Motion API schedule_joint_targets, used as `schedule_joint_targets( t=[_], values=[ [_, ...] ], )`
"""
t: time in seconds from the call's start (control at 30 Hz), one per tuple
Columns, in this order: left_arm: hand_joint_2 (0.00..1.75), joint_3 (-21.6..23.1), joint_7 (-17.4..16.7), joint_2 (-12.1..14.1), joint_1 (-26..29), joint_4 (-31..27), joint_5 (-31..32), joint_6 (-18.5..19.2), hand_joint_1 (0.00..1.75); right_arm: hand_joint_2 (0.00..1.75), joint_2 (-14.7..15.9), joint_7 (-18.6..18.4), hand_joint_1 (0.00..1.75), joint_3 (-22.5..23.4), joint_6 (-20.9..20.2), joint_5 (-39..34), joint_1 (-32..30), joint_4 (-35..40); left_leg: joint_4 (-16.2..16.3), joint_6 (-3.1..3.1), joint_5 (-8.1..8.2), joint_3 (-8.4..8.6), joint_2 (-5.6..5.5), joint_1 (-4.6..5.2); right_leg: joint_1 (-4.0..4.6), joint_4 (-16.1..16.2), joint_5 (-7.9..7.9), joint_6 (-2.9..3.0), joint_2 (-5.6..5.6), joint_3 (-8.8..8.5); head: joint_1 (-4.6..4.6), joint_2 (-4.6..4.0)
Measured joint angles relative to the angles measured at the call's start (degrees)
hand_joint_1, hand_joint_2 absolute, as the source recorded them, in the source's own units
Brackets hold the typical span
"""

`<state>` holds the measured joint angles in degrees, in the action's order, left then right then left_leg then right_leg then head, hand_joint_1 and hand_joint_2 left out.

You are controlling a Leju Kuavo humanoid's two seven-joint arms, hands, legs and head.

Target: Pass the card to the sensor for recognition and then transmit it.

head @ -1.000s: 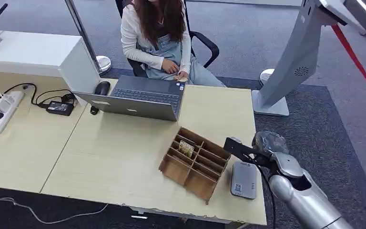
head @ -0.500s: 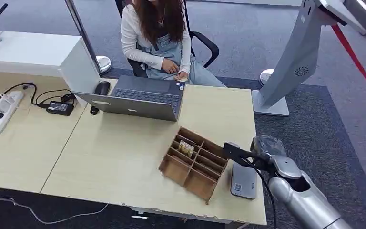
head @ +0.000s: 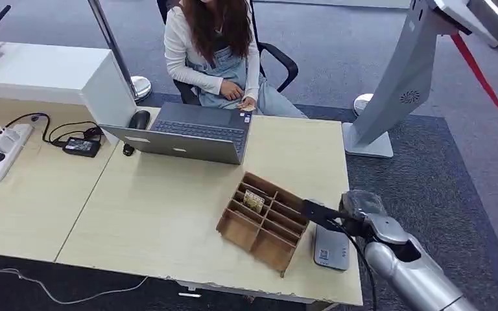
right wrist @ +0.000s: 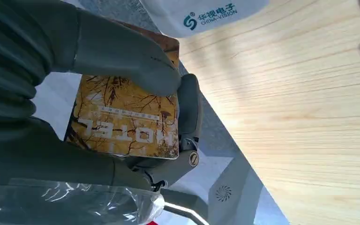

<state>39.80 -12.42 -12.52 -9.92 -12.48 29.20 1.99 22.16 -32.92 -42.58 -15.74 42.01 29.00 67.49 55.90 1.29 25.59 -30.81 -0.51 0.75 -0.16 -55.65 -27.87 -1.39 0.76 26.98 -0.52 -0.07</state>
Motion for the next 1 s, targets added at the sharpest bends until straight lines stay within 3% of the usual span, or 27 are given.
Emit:
schedule_joint_targets(
  t=[0.17, 0.27, 0.43, 0.73, 1.0],
  values=[
    [1.75, -1.11, -0.24, -0.02, 0.25, 0.0, -0.87, -0.22, 0.0, 1.75, 0.0, 0.22, 1.75, 0.04, 3.09, -0.09, 0.08, 0.59, 0.0, 0.0, -0.01, 0.0, 0.0, 0.01, 0.0, -0.01, 0.0, 0.0, 0.0, -0.03, 0.0, 0.0],
    [1.75, -1.49, 0.15, -0.04, 0.43, 0.0, -0.94, -0.83, 0.0, 1.75, -0.13, 2.72, 1.75, 0.35, 9.28, -0.11, 1.09, 1.77, 0.0, 0.0, -0.01, -0.01, 0.01, 0.01, 0.0, -0.01, 0.01, 0.0, 0.0, -0.04, 0.0, 0.0],
    [1.75, -2.01, 1.09, -0.15, 0.74, 0.0, -0.83, -1.9, 0.0, 1.75, -0.88, 9.99, 1.75, 2.05, 19.25, -1.57, 4.53, 4.54, 0.0, 0.0, -0.02, 0.01, 0.0, 0.0, 0.0, -0.01, 0.0, 0.0, 0.0, 0.0, 0.0, 0.0],
    [1.75, -2.95, 2.38, -0.22, 1.2, 0.0, -0.9, -2.38, 0.0, 1.75, -2.76, 15.13, 1.75, 4.7, 25.25, 0.42, 6.72, 10.69, 0.0, 0.0, -0.02, -0.03, 0.03, 0.01, 0.0, -0.03, 0.0, 0.0, -0.01, 0.01, 0.0, 0.0],
    [1.75, -4.22, 2.32, -0.31, 1.38, 0.0, -5.2, -1.44, 0.0, 1.75, -10.06, 14.93, 1.75, 3.36, 22.31, 0.5, 15.32, 13.9, 0.0, -0.06, -0.06, -0.08, 0.07, 0.0, 0.03, -0.15, 0.0, 0.01, -0.04, 0.08, 0.0, 0.0]
  ],
)
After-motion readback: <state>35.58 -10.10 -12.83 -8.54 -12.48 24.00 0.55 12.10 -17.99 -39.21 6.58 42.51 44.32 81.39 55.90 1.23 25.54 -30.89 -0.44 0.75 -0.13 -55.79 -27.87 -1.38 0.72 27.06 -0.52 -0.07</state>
